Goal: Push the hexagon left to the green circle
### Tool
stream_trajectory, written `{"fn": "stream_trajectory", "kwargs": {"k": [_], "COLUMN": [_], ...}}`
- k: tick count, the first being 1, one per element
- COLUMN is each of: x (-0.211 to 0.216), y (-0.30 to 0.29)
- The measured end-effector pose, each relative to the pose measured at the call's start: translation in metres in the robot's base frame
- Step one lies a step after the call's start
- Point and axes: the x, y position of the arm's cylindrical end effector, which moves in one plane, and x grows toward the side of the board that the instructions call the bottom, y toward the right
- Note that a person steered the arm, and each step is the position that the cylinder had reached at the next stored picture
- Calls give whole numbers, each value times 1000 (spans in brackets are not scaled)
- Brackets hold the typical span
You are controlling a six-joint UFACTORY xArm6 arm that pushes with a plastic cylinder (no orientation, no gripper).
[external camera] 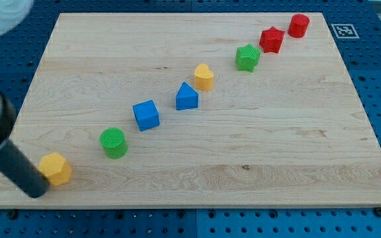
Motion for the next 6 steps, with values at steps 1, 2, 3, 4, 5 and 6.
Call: {"fn": "stream_trajectory", "kwargs": {"k": [1, 2, 3, 4, 5, 6], "x": [-5, -25, -36, -36, -55, -68], "y": [31, 32, 24, 1, -53, -60]}}
